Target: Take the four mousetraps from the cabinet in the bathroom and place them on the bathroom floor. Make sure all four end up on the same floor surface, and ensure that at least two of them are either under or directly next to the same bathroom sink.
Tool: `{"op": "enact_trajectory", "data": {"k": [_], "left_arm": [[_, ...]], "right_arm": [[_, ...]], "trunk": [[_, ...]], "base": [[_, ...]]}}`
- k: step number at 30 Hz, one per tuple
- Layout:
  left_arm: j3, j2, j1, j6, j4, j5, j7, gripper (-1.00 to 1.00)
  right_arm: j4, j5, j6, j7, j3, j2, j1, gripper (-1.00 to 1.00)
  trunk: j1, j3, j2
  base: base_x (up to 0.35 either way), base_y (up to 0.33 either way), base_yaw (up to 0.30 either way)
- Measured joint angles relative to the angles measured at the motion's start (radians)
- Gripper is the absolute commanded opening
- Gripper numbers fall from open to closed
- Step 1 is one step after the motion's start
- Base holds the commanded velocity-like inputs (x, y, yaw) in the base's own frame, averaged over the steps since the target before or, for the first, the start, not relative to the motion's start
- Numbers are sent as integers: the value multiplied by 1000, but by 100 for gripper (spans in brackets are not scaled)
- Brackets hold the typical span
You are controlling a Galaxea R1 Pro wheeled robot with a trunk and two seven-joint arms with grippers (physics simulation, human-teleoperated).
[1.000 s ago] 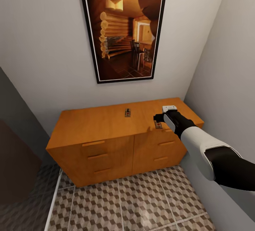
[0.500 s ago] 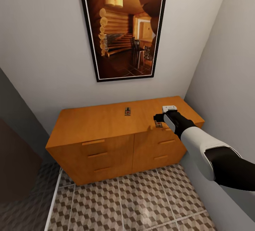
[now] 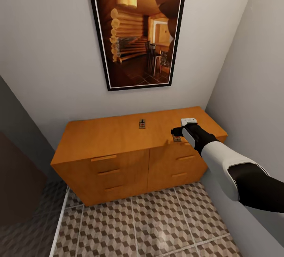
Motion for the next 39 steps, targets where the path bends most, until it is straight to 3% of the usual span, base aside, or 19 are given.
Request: {"op": "enact_trajectory", "data": {"k": [39], "left_arm": [[0,0,0,0,0,0,0,100]], "right_arm": [[2,0,-1,0,0,0,0,100]], "trunk": [[0,-51,0]], "base": [[0,0,0]]}}
